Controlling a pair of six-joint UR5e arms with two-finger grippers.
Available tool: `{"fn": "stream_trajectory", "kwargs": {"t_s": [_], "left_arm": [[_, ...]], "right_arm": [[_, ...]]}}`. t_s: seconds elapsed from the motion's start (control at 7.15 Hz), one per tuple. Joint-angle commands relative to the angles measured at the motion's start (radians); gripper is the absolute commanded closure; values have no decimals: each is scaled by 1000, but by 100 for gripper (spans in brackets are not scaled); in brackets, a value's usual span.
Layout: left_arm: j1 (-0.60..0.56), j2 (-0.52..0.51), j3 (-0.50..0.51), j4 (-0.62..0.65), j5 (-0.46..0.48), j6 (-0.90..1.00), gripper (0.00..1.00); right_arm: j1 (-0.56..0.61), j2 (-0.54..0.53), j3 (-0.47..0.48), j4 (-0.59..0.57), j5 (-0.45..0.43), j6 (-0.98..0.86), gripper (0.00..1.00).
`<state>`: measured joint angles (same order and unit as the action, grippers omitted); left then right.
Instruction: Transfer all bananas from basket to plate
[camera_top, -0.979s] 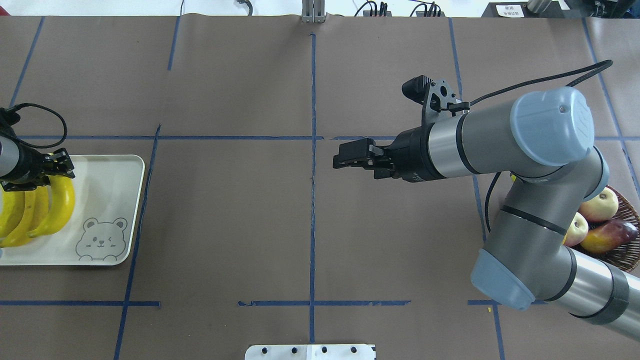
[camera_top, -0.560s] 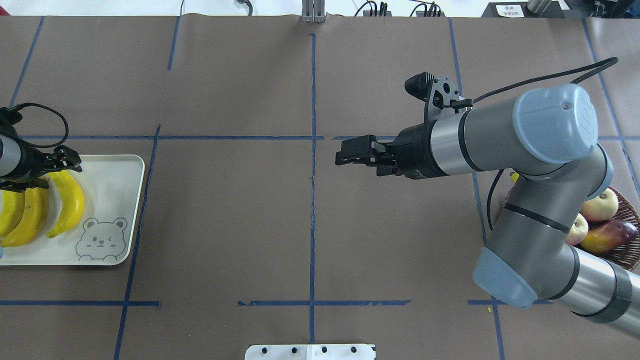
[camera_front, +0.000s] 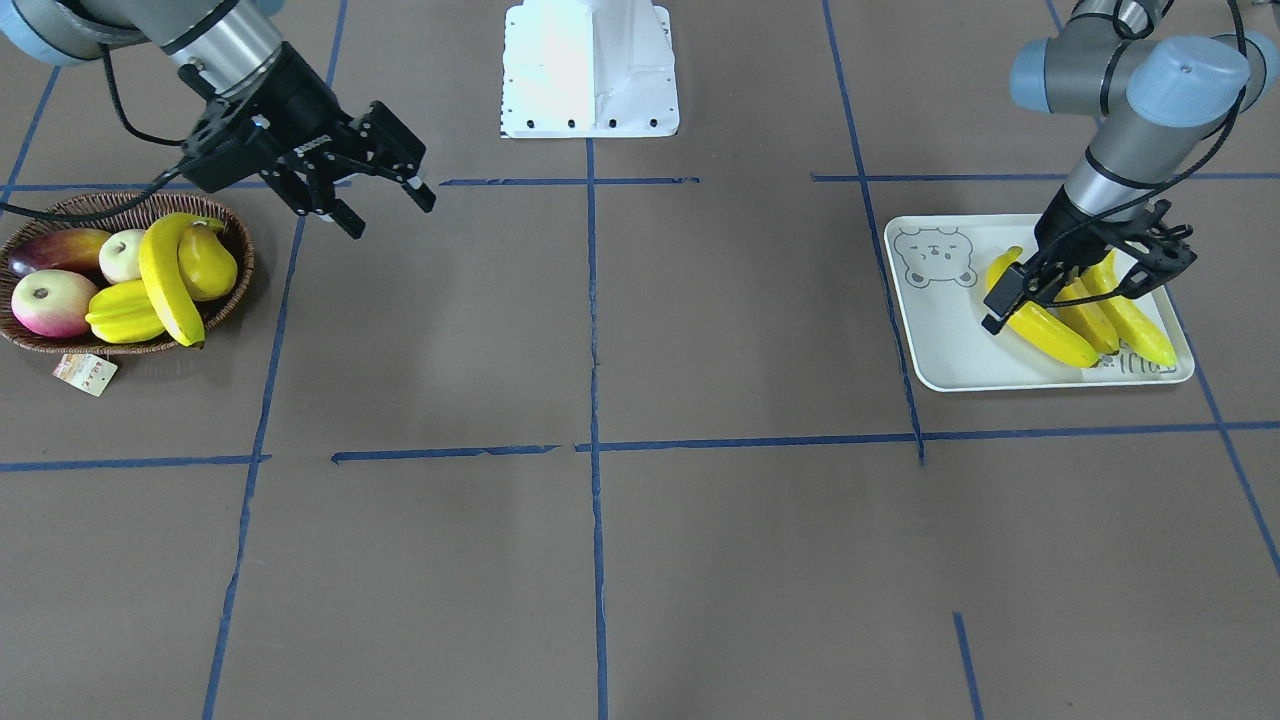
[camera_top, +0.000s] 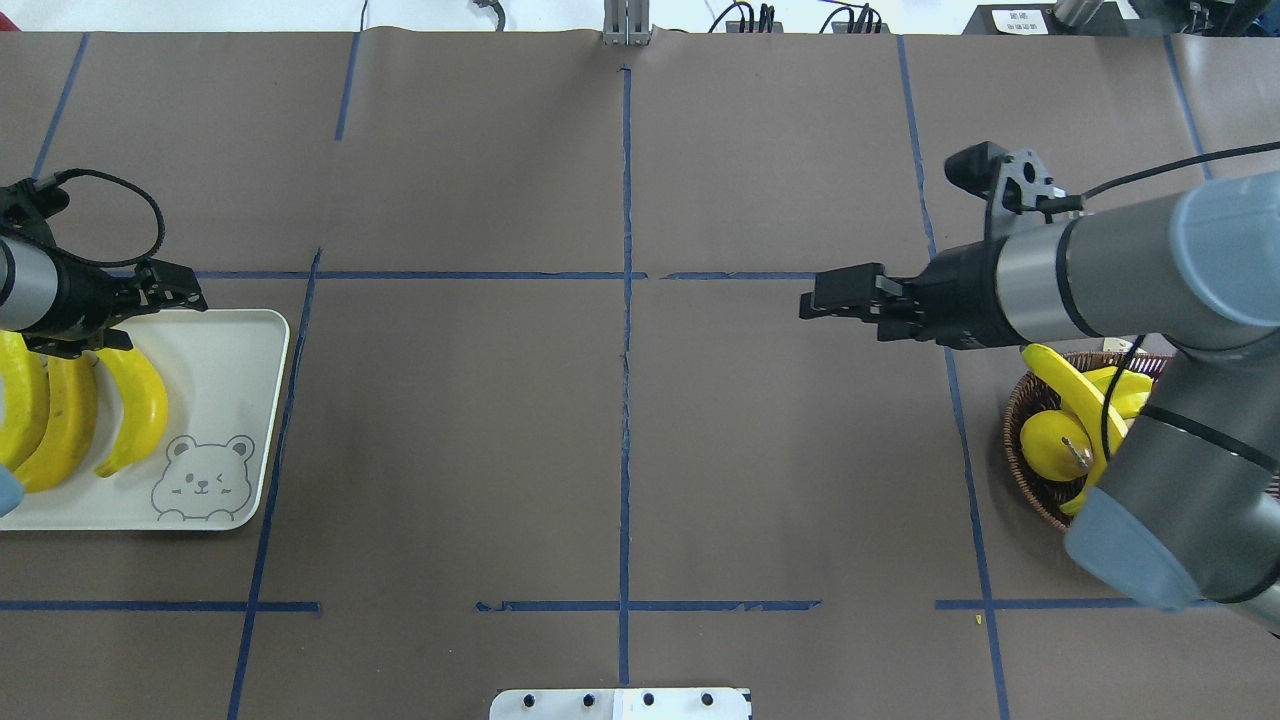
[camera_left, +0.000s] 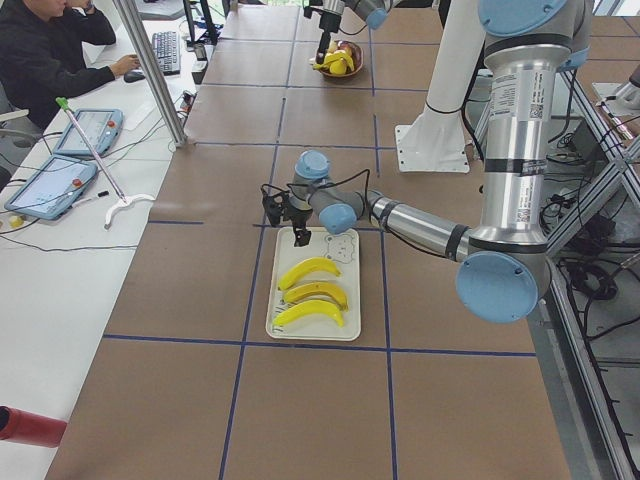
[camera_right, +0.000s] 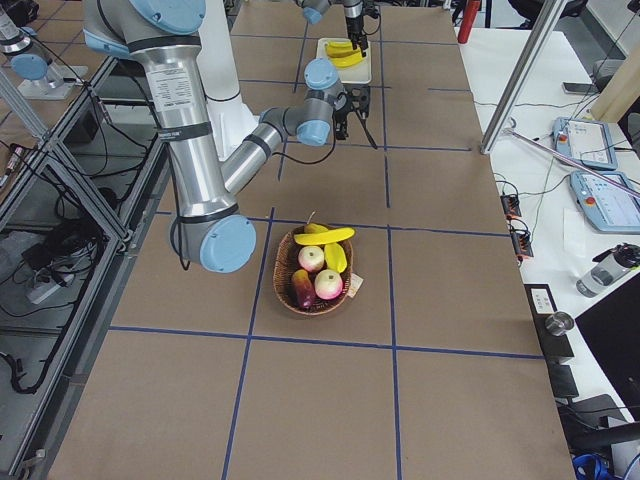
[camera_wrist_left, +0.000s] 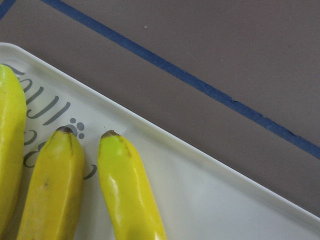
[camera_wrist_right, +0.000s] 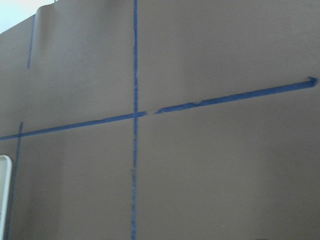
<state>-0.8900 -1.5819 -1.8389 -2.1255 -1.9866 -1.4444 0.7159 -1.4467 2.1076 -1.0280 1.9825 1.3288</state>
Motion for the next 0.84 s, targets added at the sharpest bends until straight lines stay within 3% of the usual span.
{"fn": "stream_trajectory", "kwargs": {"t_s": [0.0,0.14,0.28,0.56,0.7], "left_arm": [[2,-23,-42,4,-9,-4,0],[2,-36,-46,6,-9,-10,0],[3,-49,-46,10,-9,-45,0],[9,-59,-48,12,-8,-47,0],[22,-60,-46,12,-6,-48,0]], "right_arm": [[25,-270,67,84,9,-214,0],[31,-381,7,282,10,-218,0],[68,-418,-67,412,74,-208,0],[204,-449,-129,411,232,-212,0],[203,-451,-161,411,234,-215,0]]}}
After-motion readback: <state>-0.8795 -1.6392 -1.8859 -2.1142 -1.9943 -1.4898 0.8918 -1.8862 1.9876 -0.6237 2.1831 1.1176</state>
